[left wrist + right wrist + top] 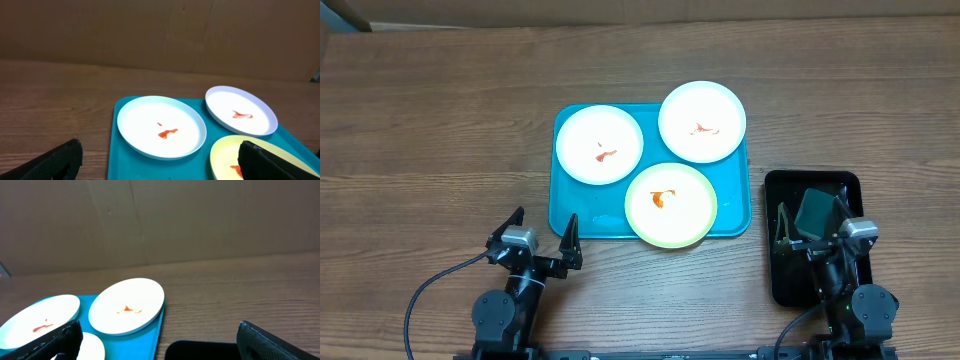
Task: Clean dirty plates on tray and stack at the side
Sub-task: 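Reach the left gripper to the yellow plate's near rim and grasp it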
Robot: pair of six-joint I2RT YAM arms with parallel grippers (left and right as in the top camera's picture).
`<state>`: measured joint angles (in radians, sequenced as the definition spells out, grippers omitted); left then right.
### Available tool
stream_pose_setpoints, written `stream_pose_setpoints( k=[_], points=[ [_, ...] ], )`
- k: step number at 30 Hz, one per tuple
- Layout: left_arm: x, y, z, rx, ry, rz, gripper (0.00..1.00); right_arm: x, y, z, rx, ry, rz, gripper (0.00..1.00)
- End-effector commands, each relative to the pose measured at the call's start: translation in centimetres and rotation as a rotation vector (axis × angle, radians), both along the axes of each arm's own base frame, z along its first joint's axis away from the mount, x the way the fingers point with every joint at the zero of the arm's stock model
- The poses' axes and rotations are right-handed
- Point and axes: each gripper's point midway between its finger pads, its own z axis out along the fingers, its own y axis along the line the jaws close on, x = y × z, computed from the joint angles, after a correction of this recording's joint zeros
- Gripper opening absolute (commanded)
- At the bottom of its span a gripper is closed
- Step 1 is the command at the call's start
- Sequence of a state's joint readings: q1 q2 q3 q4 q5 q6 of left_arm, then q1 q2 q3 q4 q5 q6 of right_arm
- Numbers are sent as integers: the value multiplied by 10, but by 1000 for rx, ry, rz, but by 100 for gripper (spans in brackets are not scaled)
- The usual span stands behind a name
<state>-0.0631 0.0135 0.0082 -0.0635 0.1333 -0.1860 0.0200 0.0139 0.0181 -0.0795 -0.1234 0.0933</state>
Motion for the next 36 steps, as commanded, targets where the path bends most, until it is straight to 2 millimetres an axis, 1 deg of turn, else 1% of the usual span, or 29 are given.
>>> stream_pose_setpoints(
  k=[1,4,6,9,15,18,21,23,26,30,32,35,36],
  points=[
    [0,2,-1,-51,10,15,100,0,-1,-1,51,1,-7,100],
    [-1,2,-2,-63,38,13,100,-1,-1,-1,94,21,-8,100],
    [-4,2,-4,-58,89,16,100,-2,-1,-2,100,57,-11,100],
    [-10,3,0,-6,154,16,100,-5,-1,0,99,118,-13,100],
    [-13,3,23,35,271,9,100,-9,-1,23,115,219,-20,100],
    [-11,3,32,41,358,7,100,-9,-1,34,114,281,-24,100],
    [-7,1,38,43,463,-6,100,-8,-1,40,155,381,-37,100],
    [-3,-4,42,37,531,-34,100,-7,0,42,184,449,-42,100],
    [0,-13,46,22,658,-81,100,-6,1,40,184,553,-49,100],
    [-2,-21,48,-16,824,-116,100,-8,5,39,188,673,-35,100],
    [-4,-34,51,-57,888,-187,100,-7,11,42,198,713,-8,100],
    [-7,-59,53,-146,941,-328,100,-6,25,50,228,739,72,100],
    [-6,-63,52,-159,955,-348,100,-6,28,53,235,738,90,100]
  ],
)
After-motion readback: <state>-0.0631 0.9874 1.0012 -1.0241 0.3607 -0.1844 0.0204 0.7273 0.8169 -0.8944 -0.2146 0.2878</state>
